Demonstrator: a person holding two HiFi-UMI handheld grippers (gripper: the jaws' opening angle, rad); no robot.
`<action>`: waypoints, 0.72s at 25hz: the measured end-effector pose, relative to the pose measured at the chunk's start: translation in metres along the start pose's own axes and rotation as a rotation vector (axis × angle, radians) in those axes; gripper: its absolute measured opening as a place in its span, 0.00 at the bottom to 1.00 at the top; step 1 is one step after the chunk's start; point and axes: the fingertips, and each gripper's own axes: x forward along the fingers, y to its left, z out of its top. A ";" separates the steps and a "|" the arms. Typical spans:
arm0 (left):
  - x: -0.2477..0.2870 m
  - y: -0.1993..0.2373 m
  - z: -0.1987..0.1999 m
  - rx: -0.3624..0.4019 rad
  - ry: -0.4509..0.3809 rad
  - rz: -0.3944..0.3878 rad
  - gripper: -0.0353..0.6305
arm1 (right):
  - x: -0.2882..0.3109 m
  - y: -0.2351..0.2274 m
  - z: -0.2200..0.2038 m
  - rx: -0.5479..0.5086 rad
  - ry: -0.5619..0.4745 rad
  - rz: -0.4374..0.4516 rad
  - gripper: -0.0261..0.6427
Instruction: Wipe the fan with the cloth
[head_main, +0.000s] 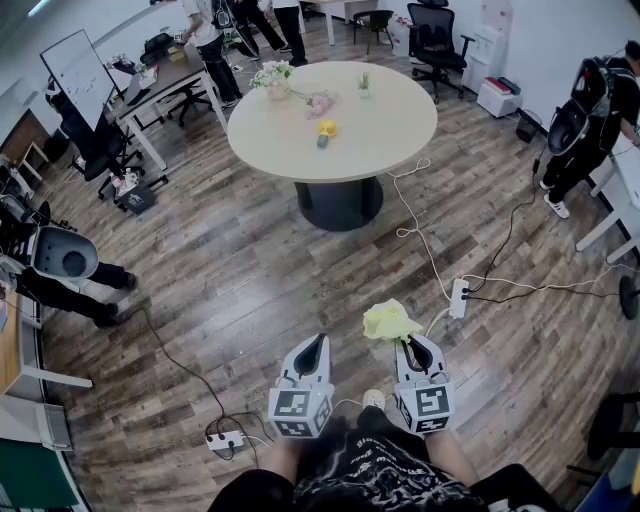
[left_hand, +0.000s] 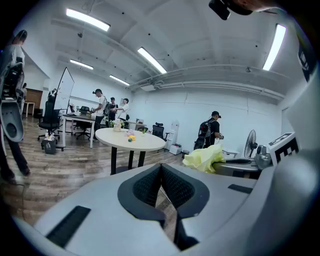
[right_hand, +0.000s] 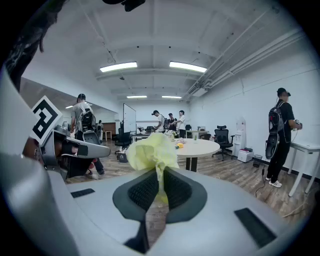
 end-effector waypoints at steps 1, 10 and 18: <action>-0.002 0.003 0.001 0.008 -0.004 0.000 0.09 | 0.000 0.002 0.000 0.000 0.002 -0.007 0.08; -0.006 0.025 0.013 0.021 -0.043 0.003 0.09 | 0.010 0.011 0.008 -0.032 0.022 -0.040 0.08; -0.013 0.038 0.019 0.036 -0.072 -0.031 0.09 | 0.019 0.022 0.015 -0.029 0.019 -0.070 0.08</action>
